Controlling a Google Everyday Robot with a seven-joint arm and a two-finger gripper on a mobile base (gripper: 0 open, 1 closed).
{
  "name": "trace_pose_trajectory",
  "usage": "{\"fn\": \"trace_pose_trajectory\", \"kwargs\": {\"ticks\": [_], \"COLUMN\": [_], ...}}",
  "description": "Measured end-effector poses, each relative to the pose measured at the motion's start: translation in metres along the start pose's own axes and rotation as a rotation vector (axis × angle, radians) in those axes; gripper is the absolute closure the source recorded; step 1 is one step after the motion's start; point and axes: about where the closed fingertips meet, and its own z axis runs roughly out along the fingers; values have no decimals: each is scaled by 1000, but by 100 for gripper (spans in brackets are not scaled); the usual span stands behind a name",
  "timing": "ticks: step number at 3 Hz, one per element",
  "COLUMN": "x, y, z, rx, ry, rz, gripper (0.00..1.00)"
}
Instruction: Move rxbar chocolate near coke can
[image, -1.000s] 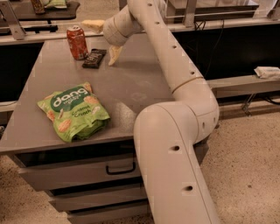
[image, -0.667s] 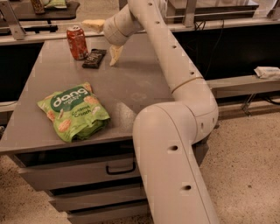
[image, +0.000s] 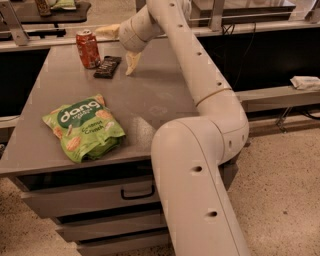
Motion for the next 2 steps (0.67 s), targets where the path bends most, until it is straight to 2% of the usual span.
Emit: {"fn": "trace_pose_trajectory", "kwargs": {"ticks": [1,2], "x": [0,25], "y": [0,1], "z": [0,-62], "rx": [0,83], "ry": [0,80], "rz": [0,71], "gripper": [38,60]}}
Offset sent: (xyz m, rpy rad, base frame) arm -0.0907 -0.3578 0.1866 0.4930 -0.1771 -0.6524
